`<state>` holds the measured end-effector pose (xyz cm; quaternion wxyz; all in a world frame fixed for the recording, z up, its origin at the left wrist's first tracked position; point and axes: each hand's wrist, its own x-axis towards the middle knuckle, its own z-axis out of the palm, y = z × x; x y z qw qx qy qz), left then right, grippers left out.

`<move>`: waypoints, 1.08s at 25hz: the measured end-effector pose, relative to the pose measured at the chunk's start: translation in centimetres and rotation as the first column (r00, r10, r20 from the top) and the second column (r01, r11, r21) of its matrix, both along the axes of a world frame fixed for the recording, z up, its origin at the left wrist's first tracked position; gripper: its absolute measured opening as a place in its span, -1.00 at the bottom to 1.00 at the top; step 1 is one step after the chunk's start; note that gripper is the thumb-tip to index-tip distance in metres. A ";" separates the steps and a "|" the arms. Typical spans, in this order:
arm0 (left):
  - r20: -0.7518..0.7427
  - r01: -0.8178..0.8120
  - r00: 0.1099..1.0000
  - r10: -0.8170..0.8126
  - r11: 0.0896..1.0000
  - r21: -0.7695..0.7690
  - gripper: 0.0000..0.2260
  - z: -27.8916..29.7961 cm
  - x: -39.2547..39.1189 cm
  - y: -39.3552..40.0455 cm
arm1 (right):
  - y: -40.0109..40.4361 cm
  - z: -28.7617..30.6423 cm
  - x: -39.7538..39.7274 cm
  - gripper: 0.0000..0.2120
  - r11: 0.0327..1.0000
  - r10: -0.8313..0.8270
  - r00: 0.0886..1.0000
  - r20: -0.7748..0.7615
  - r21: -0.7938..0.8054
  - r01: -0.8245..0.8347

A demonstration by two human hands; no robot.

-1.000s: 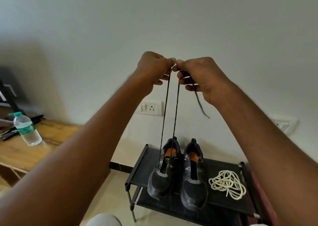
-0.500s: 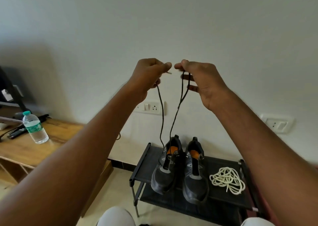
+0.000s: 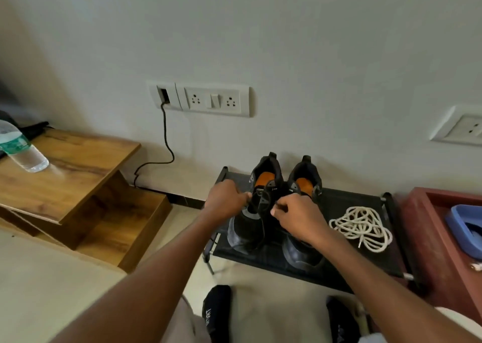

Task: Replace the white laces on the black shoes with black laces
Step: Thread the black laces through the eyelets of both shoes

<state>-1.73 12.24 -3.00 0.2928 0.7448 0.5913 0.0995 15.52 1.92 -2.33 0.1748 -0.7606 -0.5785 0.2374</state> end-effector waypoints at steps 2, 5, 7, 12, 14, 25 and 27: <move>-0.020 -0.015 1.000 0.014 0.997 -0.077 -0.49 -2.2 0.5 0.2 | 1.1 -1.1 -0.5 -0.74 0.999 0.040 0.992 0.118 -0.021 -0.038; 0.007 -0.010 1.000 0.012 0.978 -0.209 -0.58 -2.5 0.3 2.2 | 2.8 -1.3 -1.2 -0.73 1.000 0.001 0.992 0.129 -0.018 0.002; 0.018 0.040 0.999 -0.036 0.961 -0.273 -0.63 -1.9 -0.3 3.3 | 3.5 -1.5 -1.2 -0.71 0.999 -0.018 0.994 0.112 -0.032 0.022; 0.139 0.005 0.988 0.063 0.896 -0.444 -0.80 -0.9 -1.5 4.0 | 4.2 -1.4 -0.9 -0.76 1.000 -0.004 0.994 0.108 -0.023 0.007; 0.206 -0.030 0.965 0.164 0.847 -0.531 -0.83 -0.4 -2.1 4.4 | 4.0 -1.4 -0.7 -0.80 1.000 0.001 0.994 0.107 -0.029 0.002; -0.006 -0.065 0.998 0.065 0.977 -0.205 -0.85 2.3 -2.9 3.7 | 4.0 0.6 1.1 -0.65 0.996 -0.089 0.996 0.029 -0.018 0.089; -0.164 -0.129 0.979 0.121 0.991 -0.039 -0.79 3.4 -4.0 3.7 | 4.0 1.3 0.7 -0.63 0.989 -0.106 0.993 -0.051 0.102 0.110</move>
